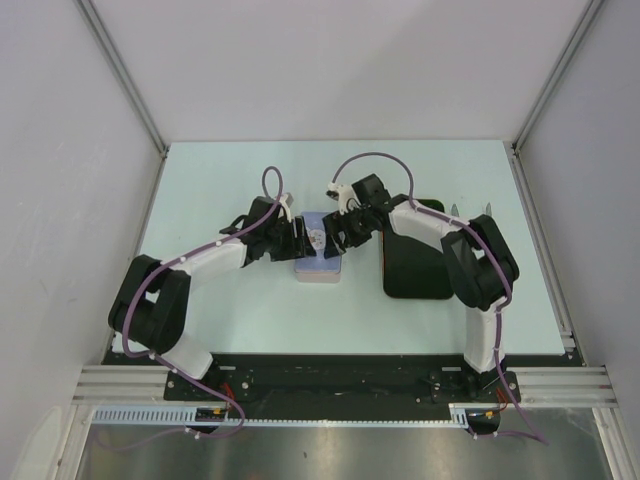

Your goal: Pack the cookies

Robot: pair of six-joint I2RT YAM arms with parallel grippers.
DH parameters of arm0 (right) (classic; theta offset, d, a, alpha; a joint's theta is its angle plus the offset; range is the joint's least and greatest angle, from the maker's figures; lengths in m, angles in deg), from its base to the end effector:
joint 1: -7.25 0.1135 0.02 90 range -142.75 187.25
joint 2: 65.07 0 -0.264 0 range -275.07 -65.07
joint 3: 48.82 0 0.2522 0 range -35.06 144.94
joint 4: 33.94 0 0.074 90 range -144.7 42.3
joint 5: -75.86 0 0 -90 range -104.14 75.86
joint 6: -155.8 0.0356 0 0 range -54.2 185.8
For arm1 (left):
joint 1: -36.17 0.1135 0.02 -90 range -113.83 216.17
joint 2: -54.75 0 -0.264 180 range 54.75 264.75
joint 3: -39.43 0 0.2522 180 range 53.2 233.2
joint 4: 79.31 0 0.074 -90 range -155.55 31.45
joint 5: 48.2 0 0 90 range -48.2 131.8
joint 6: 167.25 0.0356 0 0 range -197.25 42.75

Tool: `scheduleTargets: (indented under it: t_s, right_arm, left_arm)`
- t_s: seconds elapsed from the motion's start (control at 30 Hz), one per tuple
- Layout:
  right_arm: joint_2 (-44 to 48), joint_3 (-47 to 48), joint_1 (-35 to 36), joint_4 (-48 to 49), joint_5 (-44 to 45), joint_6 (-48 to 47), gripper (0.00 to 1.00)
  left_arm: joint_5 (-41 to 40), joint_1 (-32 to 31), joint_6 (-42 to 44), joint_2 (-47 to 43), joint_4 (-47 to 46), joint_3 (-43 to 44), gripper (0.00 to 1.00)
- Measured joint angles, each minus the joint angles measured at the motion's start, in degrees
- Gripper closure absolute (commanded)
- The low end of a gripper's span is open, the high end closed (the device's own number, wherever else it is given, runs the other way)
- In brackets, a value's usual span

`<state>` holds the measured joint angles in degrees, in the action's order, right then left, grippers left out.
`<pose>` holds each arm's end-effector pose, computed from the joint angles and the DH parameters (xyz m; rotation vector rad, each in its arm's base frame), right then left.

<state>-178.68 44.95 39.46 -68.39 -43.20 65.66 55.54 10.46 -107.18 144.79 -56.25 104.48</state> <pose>0.3498 0.2408 0.1845 -0.9146 2.3891 0.8618 0.2859 -0.1470 0.1902 0.0234 2.5108 -0.7160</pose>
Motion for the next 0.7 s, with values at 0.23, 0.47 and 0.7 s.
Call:
scheduleTargets:
  t_s: [0.23, 0.47, 0.7]
  right_arm:
    - [0.8, -1.6, 1.0, 0.2, -1.2, -0.1, 0.18]
    - [1.6, -3.0, 1.4, 1.4, -1.6, 0.0, 0.20]
    - [2.2, -4.3, 1.6, 2.6, -1.7, 0.2, 0.22]
  left_arm:
    - [-0.1, 0.0, 0.0, 0.0, -0.1, 0.0, 0.34]
    - [-0.2, -0.1, 0.0, 0.0, -0.3, 0.0, 0.33]
    - [-0.1, -0.2, 0.0, 0.0, -2.9, -2.3, 0.32]
